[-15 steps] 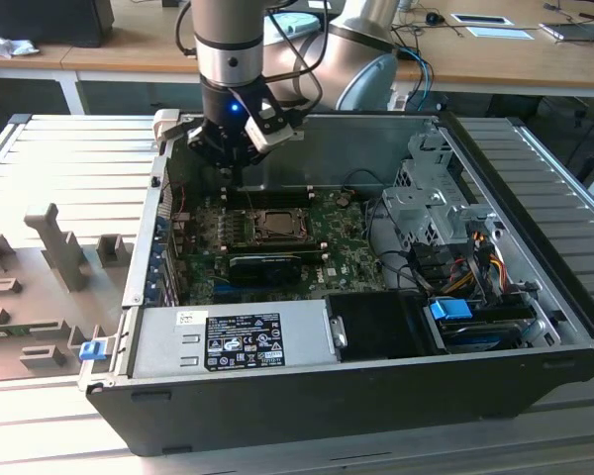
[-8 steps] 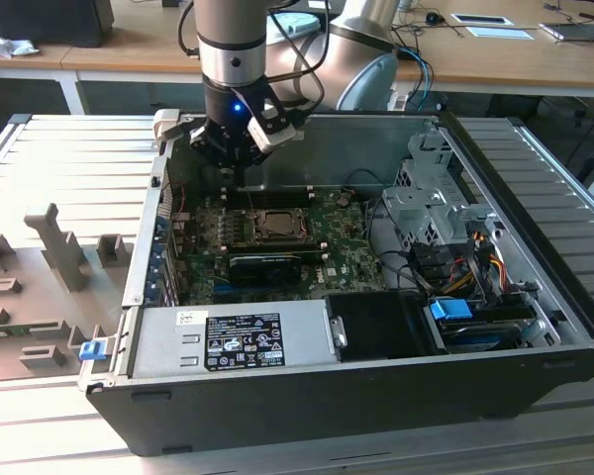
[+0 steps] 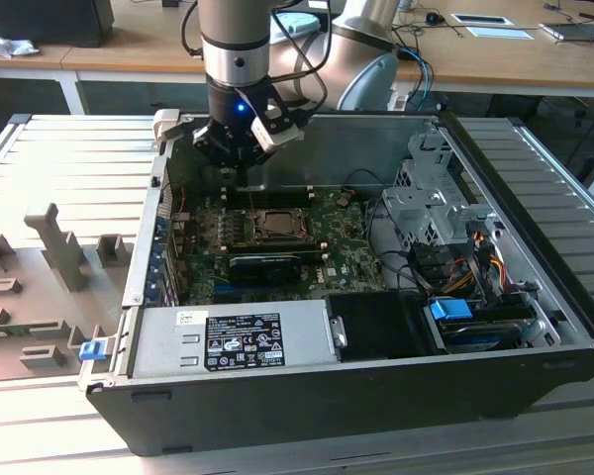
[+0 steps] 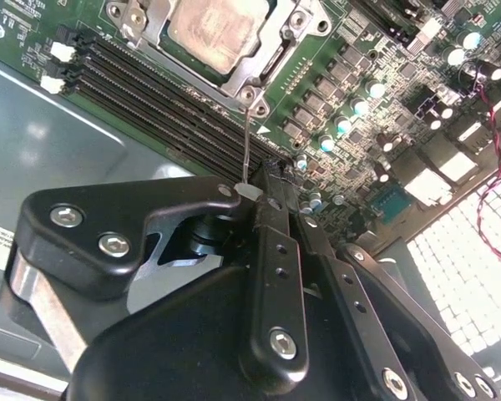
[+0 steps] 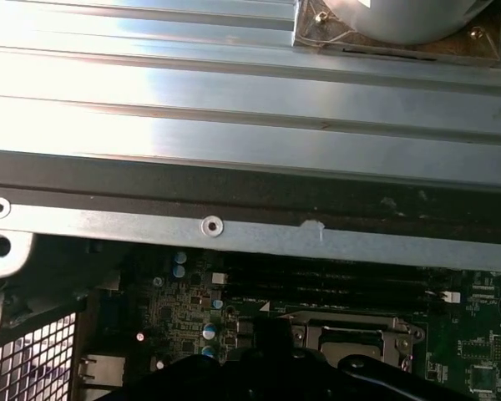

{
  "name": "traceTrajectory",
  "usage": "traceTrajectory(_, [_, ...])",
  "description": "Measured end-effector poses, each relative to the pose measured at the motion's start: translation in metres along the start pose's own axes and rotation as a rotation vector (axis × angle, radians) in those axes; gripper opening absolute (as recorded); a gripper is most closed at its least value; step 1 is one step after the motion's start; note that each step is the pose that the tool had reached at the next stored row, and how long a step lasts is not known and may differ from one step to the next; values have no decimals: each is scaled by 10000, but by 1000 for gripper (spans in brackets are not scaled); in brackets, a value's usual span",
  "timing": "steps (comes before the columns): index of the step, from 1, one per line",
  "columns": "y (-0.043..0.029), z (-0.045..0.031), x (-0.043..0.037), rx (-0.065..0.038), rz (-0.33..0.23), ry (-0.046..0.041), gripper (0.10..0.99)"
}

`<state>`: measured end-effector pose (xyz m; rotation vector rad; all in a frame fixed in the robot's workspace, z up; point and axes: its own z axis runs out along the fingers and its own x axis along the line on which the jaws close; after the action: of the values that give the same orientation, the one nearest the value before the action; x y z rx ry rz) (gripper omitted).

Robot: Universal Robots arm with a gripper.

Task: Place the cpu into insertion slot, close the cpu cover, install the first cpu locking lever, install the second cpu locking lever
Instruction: 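Install the first cpu locking lever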

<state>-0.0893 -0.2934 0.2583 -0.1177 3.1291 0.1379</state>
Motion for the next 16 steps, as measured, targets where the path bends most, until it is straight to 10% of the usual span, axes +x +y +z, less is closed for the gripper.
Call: traceTrajectory(16, [-20, 7, -258, -22, 0, -1, 102])
